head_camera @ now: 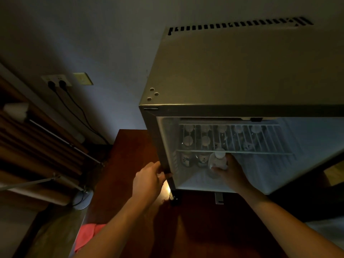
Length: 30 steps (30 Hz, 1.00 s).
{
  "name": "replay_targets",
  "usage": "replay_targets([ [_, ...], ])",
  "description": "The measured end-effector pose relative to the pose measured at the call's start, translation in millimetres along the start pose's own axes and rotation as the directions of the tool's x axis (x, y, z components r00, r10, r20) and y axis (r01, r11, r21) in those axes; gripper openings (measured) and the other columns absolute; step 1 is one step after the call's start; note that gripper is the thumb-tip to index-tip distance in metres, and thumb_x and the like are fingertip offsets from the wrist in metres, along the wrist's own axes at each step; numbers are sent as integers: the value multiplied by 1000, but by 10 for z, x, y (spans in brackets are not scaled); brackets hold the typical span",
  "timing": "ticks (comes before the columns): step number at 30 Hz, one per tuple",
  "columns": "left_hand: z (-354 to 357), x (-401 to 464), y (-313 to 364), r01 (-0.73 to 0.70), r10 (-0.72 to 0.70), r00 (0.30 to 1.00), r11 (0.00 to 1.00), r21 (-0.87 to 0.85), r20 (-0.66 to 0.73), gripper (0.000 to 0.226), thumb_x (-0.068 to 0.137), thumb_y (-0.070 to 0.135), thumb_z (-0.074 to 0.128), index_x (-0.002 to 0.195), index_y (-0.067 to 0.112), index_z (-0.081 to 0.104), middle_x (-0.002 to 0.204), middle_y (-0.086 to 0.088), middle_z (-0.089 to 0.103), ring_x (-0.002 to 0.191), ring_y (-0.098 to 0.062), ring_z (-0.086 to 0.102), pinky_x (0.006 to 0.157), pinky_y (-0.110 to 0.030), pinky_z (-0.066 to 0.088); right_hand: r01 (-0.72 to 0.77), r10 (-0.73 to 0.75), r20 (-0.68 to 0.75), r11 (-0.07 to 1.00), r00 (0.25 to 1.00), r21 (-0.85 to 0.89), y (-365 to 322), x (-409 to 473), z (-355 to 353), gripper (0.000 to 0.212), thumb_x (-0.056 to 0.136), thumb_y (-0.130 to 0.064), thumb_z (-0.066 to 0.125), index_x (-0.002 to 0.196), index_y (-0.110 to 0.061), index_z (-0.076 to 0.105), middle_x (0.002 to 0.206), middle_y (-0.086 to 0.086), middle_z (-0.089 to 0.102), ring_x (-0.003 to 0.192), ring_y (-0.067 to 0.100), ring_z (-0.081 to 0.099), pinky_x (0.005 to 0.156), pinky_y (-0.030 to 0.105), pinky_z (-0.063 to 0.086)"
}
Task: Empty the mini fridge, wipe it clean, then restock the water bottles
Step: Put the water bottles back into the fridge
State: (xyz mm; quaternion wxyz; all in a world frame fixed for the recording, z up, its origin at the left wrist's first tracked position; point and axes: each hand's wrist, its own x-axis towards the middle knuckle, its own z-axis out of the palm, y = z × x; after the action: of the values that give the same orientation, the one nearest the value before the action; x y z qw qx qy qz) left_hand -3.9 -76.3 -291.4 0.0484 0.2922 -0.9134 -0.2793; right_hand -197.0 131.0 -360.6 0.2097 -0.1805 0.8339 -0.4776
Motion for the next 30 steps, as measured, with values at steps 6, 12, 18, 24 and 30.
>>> replay_targets([
  [6,-29,-11,36,-1,1,1000,1000,18,6,22,96,38,60,117,29,61,103,13,55,83,-1,53,67,-13,41,23,-23,6,999,1000,-22,1,104,-17,69,87,-12,71,147,-19,36,134,1,53,115,11,52,82,19,40],
  [12,-10,-22,37,12,-12,1000,999,41,-8,21,97,38,58,117,31,60,103,13,55,84,-1,53,64,-11,36,11,-8,21,993,1000,-118,17,141,-46,78,90,-20,68,153,-26,23,142,7,49,126,27,51,85,26,37],
  [18,-18,-41,56,31,-31,1000,999,40,-6,21,98,33,57,119,29,59,108,9,56,90,-5,56,71,-14,44,-5,10,25,981,1000,-192,-5,234,-109,69,92,-27,66,150,-18,30,138,14,53,125,33,52,96,39,46],
  [24,-29,-43,71,43,-44,999,998,44,7,24,98,36,57,121,30,59,109,10,57,96,-8,59,81,-25,54,-23,30,19,956,999,-291,-23,307,-124,76,91,-36,63,152,-24,20,140,13,51,125,36,51,96,44,48],
  [30,-44,-83,92,47,-47,999,995,83,-3,26,97,39,57,122,29,59,110,9,59,89,-5,58,68,-15,46,-102,115,39,965,993,-242,-20,362,-111,83,82,-36,74,147,-17,25,134,12,54,118,35,57,90,43,51],
])
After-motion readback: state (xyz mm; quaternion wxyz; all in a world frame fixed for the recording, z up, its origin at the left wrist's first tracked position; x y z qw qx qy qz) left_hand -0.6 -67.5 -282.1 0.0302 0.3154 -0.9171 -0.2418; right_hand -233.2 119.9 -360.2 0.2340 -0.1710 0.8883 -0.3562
